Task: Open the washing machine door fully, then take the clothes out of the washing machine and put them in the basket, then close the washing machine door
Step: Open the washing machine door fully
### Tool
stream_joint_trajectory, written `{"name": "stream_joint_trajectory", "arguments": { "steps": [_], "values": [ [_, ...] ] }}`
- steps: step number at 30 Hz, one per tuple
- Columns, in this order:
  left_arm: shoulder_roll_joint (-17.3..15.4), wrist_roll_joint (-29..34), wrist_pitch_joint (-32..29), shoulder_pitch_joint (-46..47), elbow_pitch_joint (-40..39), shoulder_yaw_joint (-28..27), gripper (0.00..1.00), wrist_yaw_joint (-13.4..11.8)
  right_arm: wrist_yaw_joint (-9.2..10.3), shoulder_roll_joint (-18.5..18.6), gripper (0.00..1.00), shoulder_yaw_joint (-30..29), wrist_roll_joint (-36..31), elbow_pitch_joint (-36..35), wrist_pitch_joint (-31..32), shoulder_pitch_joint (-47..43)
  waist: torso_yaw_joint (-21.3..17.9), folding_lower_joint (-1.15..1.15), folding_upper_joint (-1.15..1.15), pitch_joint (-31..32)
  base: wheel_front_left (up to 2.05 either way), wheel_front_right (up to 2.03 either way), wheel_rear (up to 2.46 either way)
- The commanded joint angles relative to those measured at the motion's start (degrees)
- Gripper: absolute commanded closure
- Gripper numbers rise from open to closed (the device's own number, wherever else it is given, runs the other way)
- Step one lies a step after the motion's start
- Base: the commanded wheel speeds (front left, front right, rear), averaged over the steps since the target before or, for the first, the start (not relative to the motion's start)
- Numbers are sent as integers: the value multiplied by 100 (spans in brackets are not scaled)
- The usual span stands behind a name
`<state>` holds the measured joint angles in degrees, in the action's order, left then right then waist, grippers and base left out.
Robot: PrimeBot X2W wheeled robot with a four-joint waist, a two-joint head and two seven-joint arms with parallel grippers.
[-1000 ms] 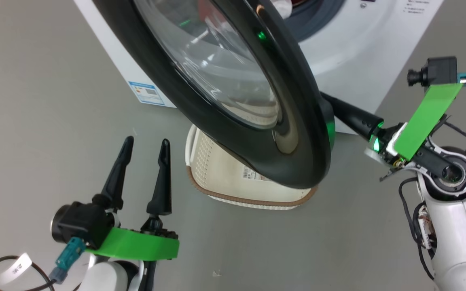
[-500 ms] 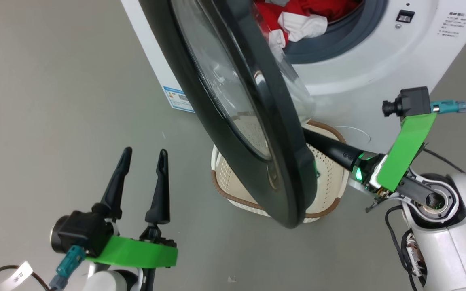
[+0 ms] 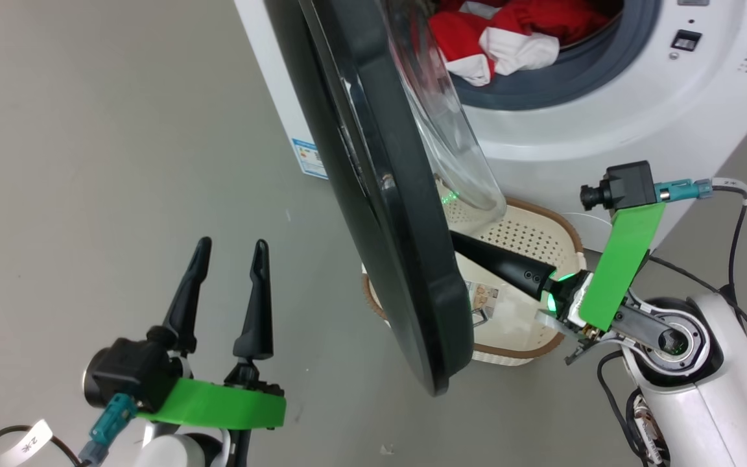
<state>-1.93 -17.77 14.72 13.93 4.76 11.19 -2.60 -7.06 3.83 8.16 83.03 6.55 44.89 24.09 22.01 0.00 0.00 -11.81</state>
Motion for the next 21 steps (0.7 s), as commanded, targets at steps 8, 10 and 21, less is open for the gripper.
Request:
{"name": "stream_joint_trajectory", "arguments": {
  "steps": [8, 10, 21],
  "values": [
    [-95, -60, 28, 4, -157, -96, 0, -105, -43, -95, 100, 276, 62, -202, -6, -93, 324, 0, 0, 5, 0, 0, 0],
    [-95, -72, 28, -2, -163, -90, 0, -113, -43, -95, 100, 304, 73, -195, -16, -102, 392, 0, 0, 5, 0, 0, 0],
    [-95, -122, 28, -55, -201, -74, 0, -150, -43, -95, 100, 442, 106, -229, 27, -133, 671, 0, 0, 18, 0, 0, 0]
  ]
}}
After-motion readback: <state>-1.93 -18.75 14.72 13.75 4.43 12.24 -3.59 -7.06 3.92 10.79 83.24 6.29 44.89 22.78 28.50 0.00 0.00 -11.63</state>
